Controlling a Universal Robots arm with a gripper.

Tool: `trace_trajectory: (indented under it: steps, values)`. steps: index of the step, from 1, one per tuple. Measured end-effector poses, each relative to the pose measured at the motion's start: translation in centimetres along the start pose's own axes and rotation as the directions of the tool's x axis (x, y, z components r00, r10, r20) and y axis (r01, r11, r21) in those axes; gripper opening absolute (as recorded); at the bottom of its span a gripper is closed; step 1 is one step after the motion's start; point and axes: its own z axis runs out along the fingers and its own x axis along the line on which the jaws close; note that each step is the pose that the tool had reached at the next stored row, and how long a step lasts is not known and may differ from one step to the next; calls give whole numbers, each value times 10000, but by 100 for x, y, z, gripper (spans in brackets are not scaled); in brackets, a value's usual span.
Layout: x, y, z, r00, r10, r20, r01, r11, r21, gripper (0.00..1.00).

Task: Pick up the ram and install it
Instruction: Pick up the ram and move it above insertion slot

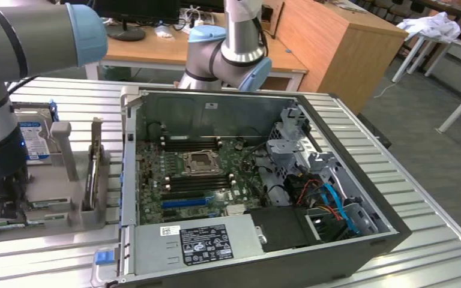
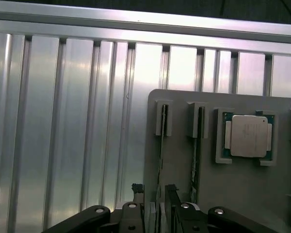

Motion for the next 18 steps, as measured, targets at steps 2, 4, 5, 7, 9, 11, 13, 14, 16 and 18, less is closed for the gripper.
trace_trajectory:
  steps: [2,4,5,7,9,11,13,14,16,18]
  values:
    - [0,-2,37,10000,0,1,0,10000,2,31]
    - [0,-3,73,10000,0,1,0,10000,1,31]
    - [0,-4,92,10000,0,1,0,10000,2,31]
    - [0,-6,128,10000,0,1,0,10000,2,31]
    - [0,-8,165,10000,0,1,0,10000,2,31]
    - [0,-9,177,10000,0,1,0,10000,1,31]
    - [0,-9,177,10000,0,1,0,10000,1,31]
    - [0,-9,177,10000,0,0,0,10000,0,31]
    - [0,-9,179,10000,0,0,0,10000,0,31]
    - [-7,-11,184,10000,-1,2,1,10000,3,31]
